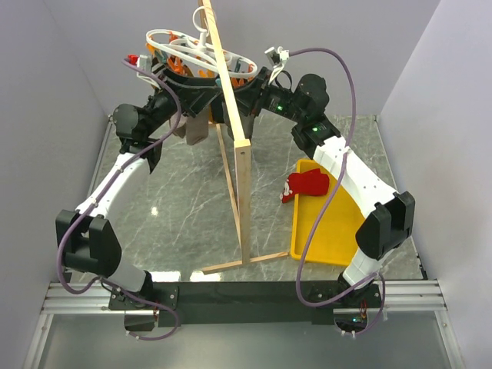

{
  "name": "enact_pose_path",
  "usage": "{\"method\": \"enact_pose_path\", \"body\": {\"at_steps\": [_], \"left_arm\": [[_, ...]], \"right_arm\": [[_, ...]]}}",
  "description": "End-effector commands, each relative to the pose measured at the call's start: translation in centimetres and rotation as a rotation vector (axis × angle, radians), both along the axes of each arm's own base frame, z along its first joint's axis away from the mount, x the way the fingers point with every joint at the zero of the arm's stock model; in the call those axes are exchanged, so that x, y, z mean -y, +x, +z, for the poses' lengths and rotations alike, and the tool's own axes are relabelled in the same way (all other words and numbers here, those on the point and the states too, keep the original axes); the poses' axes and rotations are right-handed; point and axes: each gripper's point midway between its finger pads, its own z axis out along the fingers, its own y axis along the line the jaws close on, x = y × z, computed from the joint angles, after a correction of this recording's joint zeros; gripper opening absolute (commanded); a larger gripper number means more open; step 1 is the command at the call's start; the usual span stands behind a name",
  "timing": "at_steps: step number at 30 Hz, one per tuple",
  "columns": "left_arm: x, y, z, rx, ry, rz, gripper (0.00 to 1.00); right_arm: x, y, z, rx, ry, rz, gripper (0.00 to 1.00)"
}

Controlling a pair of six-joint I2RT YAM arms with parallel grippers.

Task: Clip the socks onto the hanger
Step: Open the clamp at the hanger.

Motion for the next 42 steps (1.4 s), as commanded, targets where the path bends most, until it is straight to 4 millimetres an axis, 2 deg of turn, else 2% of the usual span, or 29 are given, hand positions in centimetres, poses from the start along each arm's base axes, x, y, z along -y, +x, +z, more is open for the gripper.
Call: {"method": "enact_pose_path", "body": {"at_steps": [1, 9, 18, 27, 35, 38, 42], "left_arm": [[0.1, -1.9, 1.5, 0.103, -0.003, -0.054, 0.81], [0.7, -0.9, 0.9, 0.124, -0.01, -0.098, 0.81], [0.9, -2.0, 1.6, 0.218, -0.016, -0.153, 0.79], [1.0, -2.1, 2.3, 0.238, -0.065, -0.175, 0.75], [1.1, -1.7, 2.2, 0.229, -0.073, -0.184, 0.69], [1.1, -1.5, 2.4, 0.234, -0.076, -0.183, 0.59], [1.1, -1.6, 2.6, 0.245, -0.077, -0.181, 0.59]], "right_arm": [[0.0, -2.5, 3.7, 0.086, 0.061, 0.092, 0.0], [-0.1, -2.9, 3.8, 0.081, 0.052, 0.126, 0.0], [-0.4, -2.7, 3.3, 0.057, 0.041, 0.141, 0.0], [-0.7, -2.5, 3.3, 0.048, 0.048, 0.152, 0.0], [-0.7, -2.5, 3.3, 0.048, 0.049, 0.155, 0.0], [-0.8, -2.5, 3.2, 0.046, 0.047, 0.162, 0.0], [-0.8, -2.5, 3.3, 0.051, 0.046, 0.166, 0.0]]}}
